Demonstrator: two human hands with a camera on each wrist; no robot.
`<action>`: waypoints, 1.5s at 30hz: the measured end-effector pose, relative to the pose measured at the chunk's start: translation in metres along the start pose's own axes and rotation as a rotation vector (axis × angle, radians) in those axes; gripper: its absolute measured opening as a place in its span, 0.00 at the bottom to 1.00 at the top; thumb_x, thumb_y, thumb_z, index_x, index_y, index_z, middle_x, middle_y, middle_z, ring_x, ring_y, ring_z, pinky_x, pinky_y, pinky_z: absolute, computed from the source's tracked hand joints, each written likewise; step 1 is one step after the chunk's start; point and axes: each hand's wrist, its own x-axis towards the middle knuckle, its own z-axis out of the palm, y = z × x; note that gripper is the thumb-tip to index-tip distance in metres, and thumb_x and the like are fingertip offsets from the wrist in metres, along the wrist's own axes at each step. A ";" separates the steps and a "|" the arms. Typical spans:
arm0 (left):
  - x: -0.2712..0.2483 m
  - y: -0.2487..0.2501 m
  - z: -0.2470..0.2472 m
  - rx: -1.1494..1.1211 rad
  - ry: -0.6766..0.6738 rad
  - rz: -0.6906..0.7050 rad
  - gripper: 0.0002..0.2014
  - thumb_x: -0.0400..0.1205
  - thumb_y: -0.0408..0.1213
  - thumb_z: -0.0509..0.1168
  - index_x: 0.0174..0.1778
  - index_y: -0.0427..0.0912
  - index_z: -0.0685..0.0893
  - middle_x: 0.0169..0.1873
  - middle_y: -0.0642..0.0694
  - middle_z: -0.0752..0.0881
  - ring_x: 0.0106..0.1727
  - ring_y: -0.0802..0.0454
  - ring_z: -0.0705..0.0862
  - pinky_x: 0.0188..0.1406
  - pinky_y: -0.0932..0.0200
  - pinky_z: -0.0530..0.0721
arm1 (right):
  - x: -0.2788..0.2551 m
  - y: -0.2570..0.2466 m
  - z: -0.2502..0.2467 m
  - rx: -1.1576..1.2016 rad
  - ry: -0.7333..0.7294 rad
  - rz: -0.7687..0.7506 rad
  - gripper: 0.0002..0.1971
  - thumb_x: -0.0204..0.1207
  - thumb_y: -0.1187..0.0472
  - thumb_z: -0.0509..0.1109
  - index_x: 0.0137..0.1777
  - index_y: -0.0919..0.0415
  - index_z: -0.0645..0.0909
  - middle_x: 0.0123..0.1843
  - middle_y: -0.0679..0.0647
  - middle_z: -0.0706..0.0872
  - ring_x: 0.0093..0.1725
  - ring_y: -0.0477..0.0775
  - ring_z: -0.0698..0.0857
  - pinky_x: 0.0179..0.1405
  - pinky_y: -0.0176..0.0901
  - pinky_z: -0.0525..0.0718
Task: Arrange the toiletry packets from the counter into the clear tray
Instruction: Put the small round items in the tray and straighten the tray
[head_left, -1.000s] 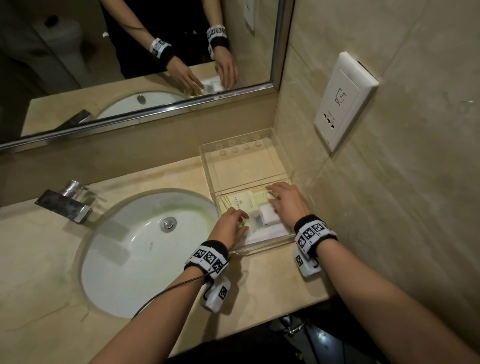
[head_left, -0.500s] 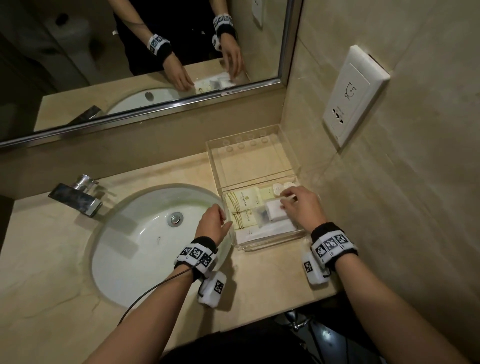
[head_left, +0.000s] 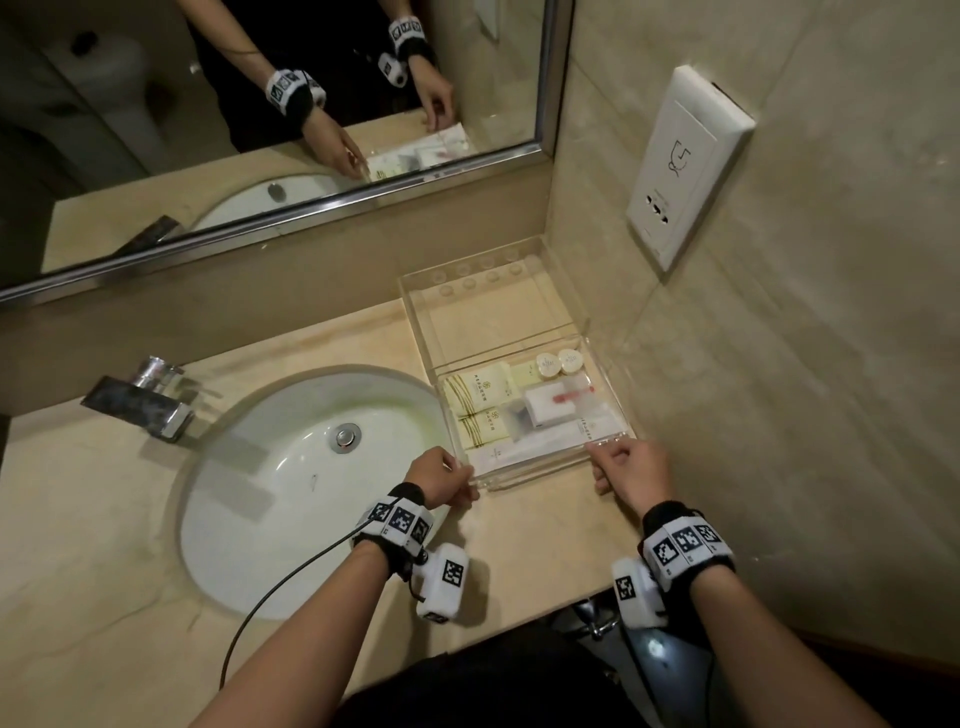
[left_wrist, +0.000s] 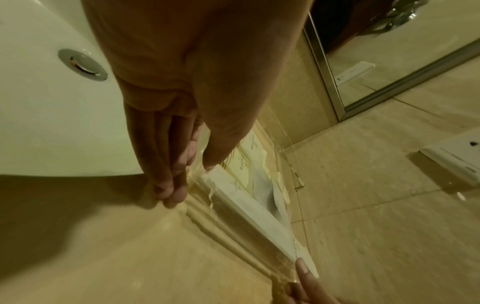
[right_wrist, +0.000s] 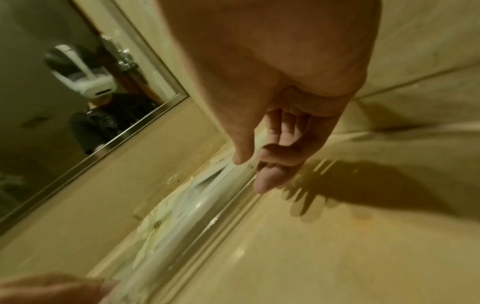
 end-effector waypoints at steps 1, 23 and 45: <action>-0.001 0.000 0.000 -0.064 -0.012 -0.008 0.08 0.83 0.31 0.63 0.45 0.38 0.69 0.27 0.39 0.89 0.24 0.45 0.85 0.42 0.47 0.89 | 0.001 0.001 0.002 0.067 -0.016 0.060 0.17 0.74 0.53 0.77 0.44 0.71 0.83 0.31 0.61 0.88 0.24 0.54 0.84 0.19 0.37 0.79; -0.004 -0.003 0.002 -0.125 0.123 0.142 0.05 0.81 0.30 0.64 0.48 0.38 0.73 0.32 0.33 0.90 0.35 0.38 0.91 0.51 0.41 0.89 | 0.008 -0.023 0.025 0.527 0.067 0.203 0.06 0.78 0.64 0.72 0.48 0.57 0.76 0.35 0.55 0.81 0.27 0.47 0.76 0.17 0.31 0.75; 0.018 0.009 -0.006 -0.200 0.179 0.136 0.04 0.81 0.29 0.63 0.46 0.38 0.73 0.31 0.35 0.89 0.32 0.40 0.88 0.51 0.41 0.89 | 0.028 -0.040 0.030 0.512 0.069 0.183 0.06 0.77 0.63 0.73 0.43 0.57 0.77 0.34 0.54 0.82 0.25 0.46 0.75 0.14 0.31 0.73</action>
